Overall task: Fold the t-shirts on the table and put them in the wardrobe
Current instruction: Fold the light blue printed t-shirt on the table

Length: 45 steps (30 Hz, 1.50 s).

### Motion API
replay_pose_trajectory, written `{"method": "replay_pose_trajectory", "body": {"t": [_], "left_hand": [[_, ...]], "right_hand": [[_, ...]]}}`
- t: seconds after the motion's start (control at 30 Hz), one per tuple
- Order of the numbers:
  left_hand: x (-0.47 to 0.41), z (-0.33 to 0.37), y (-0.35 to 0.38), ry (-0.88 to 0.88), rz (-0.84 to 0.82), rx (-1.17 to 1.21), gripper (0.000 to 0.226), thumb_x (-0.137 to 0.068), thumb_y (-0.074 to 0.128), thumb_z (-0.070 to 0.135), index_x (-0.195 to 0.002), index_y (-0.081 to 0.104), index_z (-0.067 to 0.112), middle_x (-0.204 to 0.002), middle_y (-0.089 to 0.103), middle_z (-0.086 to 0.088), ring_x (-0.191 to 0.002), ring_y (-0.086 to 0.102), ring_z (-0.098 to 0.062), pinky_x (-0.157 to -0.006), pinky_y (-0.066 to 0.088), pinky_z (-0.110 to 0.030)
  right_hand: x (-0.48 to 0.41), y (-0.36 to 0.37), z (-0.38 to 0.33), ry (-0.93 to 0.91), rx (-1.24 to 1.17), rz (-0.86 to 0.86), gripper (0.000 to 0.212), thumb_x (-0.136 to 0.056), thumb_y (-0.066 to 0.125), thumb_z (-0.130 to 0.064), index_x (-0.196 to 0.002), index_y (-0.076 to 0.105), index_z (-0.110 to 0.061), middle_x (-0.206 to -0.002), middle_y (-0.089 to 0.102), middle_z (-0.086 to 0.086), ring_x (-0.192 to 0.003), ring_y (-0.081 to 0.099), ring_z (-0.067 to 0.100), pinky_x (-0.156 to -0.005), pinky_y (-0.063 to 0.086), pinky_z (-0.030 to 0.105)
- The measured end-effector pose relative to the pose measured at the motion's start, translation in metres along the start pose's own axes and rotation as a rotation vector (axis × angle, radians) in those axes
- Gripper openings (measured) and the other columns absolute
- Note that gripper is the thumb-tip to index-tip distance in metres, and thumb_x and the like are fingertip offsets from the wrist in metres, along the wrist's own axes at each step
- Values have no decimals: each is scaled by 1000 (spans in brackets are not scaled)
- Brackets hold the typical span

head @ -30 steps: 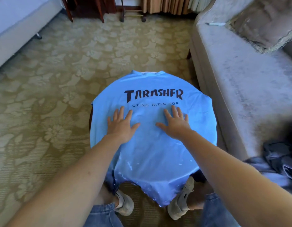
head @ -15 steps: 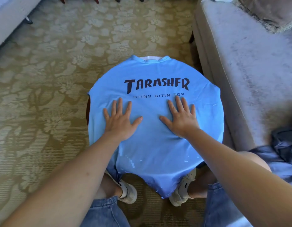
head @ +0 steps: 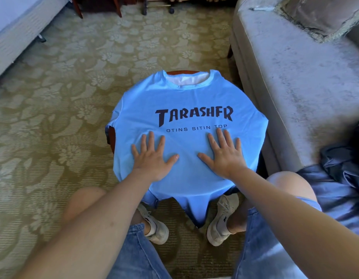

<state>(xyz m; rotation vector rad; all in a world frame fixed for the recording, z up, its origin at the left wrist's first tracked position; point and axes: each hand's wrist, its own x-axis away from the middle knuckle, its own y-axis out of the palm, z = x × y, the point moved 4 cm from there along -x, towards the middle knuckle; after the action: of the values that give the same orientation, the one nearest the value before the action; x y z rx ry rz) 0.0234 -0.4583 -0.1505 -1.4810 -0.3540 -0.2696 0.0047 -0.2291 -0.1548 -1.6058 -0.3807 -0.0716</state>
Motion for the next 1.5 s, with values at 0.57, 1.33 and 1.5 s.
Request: {"method": "replay_pose_trajectory", "body": {"t": [0.57,1.33,1.5], "left_hand": [[-13,-13,-30,-92,140,78,72,-96,20,67,-156,5,28,-162,-3,-6,-148,-4,-30,-118,3,-52],[-55,13,-23,-21,154,88,76,-93,20,70,-155,4,30,-163,-11,-3,-149,-13,-27,-118,-5,-54],[-54,-19,-54,-136,460,248,56,-97,40,54,-144,39,23,-152,27,-6,-139,22,-29,-109,21,-43]], "right_hand": [[22,2,1,30,-20,-29,92,-78,0,-81,-154,-10,-30,-161,-21,-1,-147,-22,22,-120,-7,53],[-91,-21,-12,75,-61,103,78,-92,15,-71,-156,4,-29,-164,-9,-2,-150,-11,21,-119,-2,55],[-93,-22,-9,63,-39,73,79,-91,12,-73,-156,0,-29,-164,-11,-3,-150,-12,21,-119,-2,55]]}}
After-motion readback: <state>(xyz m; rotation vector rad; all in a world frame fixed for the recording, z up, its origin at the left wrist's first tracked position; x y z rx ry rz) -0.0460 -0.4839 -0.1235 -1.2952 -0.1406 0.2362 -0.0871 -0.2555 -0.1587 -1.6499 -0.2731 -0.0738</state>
